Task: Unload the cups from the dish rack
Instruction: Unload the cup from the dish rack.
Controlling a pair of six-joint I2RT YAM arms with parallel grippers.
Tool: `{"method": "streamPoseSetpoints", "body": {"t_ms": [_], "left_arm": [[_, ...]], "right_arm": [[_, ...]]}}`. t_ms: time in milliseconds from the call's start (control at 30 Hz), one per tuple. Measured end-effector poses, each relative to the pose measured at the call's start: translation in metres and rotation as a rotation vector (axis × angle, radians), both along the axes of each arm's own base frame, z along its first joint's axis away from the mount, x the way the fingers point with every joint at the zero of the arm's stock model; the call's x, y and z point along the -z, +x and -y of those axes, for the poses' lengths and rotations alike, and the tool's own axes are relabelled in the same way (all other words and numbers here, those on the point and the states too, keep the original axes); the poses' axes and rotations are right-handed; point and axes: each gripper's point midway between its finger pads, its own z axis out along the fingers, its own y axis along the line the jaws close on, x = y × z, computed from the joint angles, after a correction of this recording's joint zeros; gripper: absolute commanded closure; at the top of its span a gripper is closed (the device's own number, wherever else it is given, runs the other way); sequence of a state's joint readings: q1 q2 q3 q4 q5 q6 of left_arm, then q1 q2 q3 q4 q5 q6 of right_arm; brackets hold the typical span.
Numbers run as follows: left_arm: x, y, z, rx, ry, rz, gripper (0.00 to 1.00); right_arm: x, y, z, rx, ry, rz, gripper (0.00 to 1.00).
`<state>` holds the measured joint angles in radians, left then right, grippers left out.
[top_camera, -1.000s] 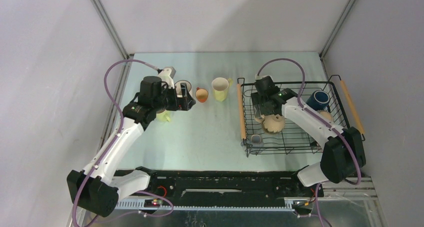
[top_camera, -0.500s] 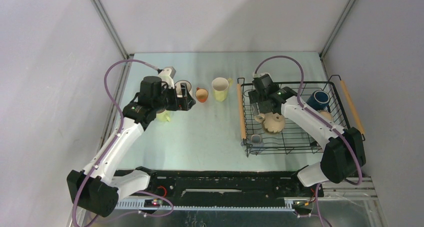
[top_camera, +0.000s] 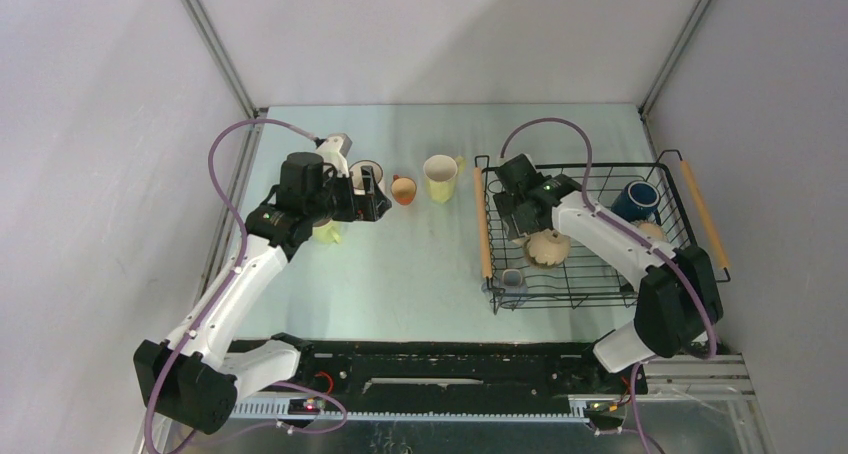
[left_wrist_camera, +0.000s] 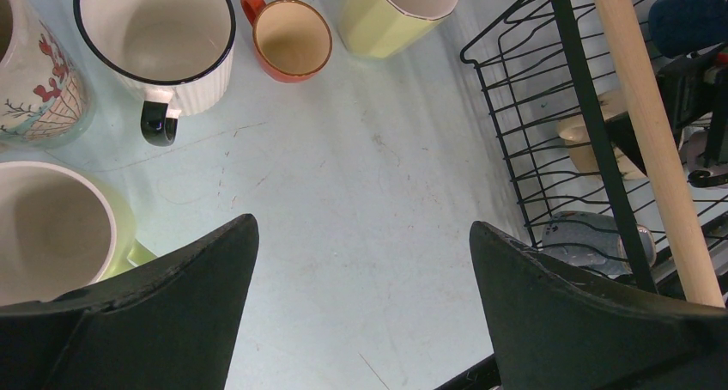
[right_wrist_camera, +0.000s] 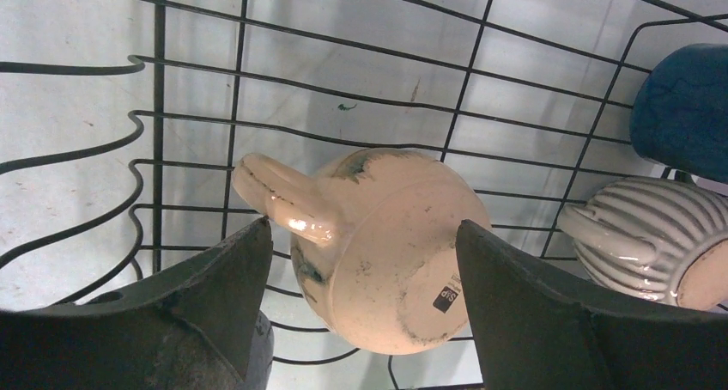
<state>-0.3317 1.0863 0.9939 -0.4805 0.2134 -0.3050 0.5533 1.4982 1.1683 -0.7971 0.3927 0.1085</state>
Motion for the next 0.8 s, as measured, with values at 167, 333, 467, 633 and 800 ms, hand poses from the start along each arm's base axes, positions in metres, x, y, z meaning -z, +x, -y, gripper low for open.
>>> {"method": "streamPoseSetpoints", "body": {"t_ms": [167, 333, 467, 633, 800], "left_arm": [[0.0, 0.0, 0.0, 0.0, 0.0, 0.0, 0.0], [0.0, 0.0, 0.0, 0.0, 0.0, 0.0, 0.0], [0.0, 0.0, 0.0, 0.0, 0.0, 0.0, 0.0], [0.0, 0.0, 0.0, 0.0, 0.0, 0.0, 0.0], [0.0, 0.0, 0.001, 0.003, -0.001, -0.001, 0.0]], "right_arm": [[0.007, 0.001, 0.001, -0.003, -0.043, -0.015, 0.15], [0.009, 0.004, 0.007, 0.015, -0.089, -0.02, 0.14], [0.009, 0.006, 0.014, 0.043, -0.102, -0.025, 0.15], [0.009, 0.009, 0.021, 0.079, -0.078, -0.033, 0.16], [0.011, 0.012, 0.013, 0.064, -0.009, -0.042, 0.16]]}}
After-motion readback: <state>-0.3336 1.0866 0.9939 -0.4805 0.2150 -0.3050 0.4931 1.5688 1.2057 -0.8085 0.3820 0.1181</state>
